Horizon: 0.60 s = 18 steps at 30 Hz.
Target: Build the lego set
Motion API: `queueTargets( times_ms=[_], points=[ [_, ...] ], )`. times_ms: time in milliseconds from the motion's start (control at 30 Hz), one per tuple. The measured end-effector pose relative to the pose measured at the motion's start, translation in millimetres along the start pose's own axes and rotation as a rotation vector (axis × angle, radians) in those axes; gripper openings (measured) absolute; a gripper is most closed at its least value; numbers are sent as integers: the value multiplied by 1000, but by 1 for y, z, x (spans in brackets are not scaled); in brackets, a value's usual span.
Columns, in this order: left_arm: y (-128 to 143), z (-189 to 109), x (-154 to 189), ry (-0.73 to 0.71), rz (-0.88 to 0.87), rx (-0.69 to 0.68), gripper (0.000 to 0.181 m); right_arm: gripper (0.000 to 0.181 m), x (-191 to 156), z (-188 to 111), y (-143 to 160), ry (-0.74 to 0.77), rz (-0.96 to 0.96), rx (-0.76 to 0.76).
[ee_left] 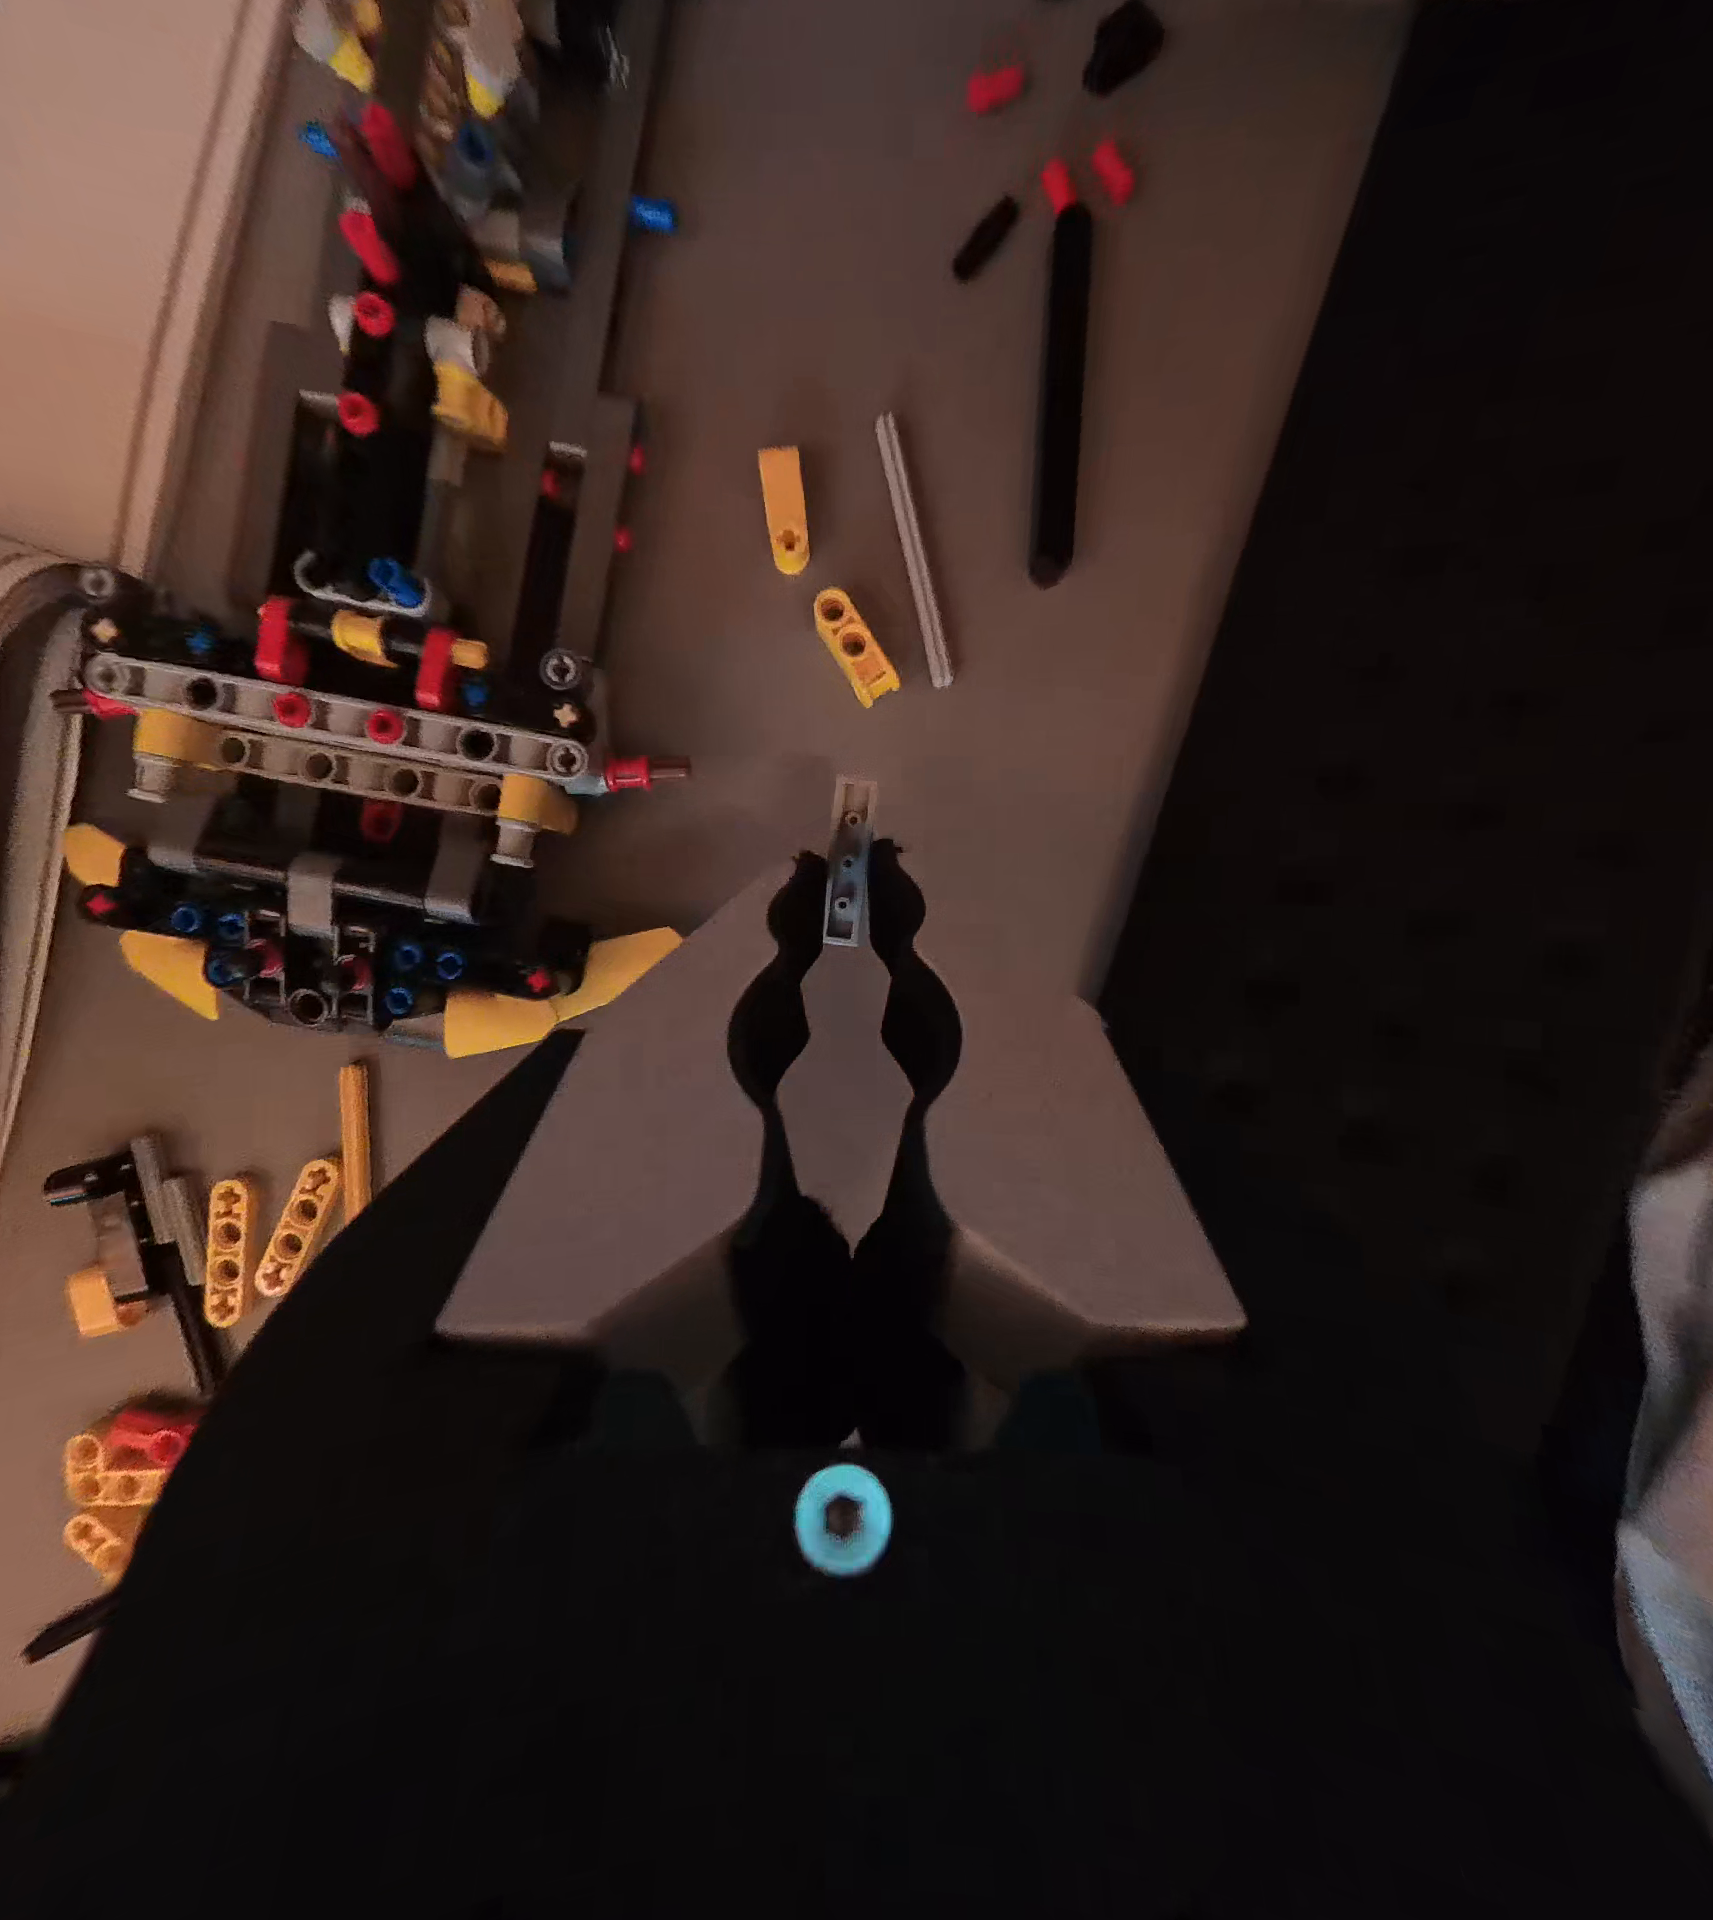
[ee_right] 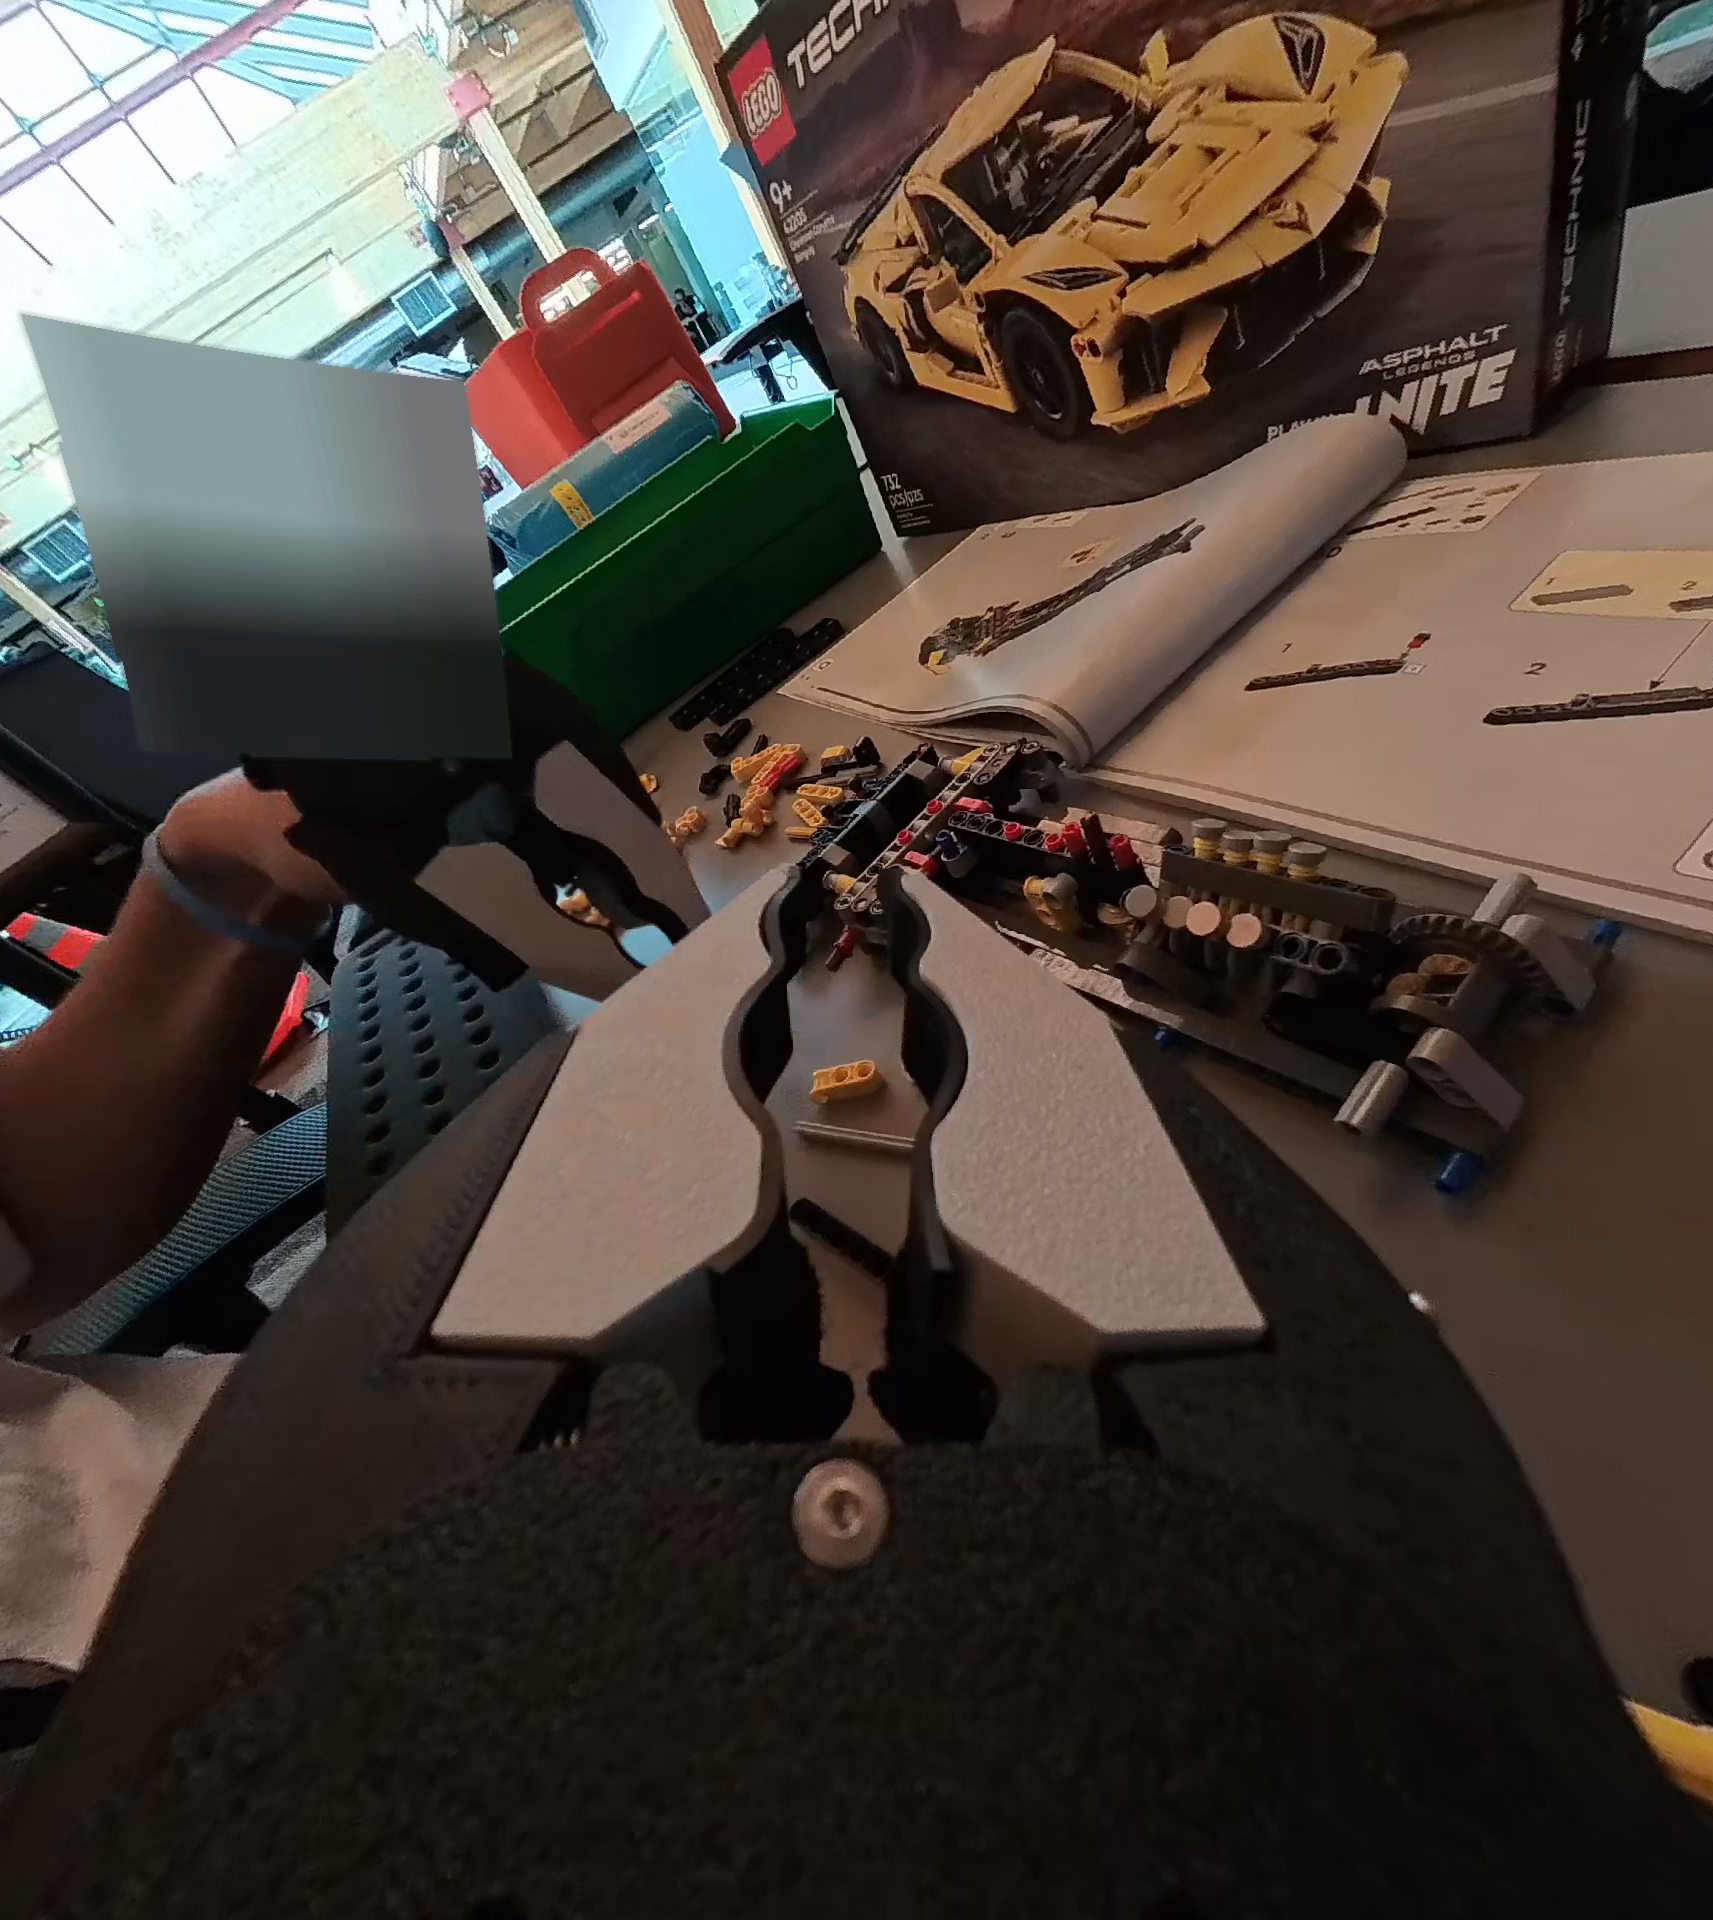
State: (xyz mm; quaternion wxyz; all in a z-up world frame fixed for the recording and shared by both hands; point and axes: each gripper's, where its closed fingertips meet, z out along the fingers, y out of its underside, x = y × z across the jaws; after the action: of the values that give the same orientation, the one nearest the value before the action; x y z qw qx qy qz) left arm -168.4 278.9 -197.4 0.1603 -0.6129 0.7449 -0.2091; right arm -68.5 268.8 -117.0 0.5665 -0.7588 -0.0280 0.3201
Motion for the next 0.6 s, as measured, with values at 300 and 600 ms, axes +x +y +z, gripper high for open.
queueTargets(
  times_ms=[300,600],
  points=[
    [12,9,2,0,3,-80,7,13,-1,0,0,-20,15,-3],
    [6,17,5,5,-32,-32,8,13,-2,0,1,-21,13,-4]
  ],
)
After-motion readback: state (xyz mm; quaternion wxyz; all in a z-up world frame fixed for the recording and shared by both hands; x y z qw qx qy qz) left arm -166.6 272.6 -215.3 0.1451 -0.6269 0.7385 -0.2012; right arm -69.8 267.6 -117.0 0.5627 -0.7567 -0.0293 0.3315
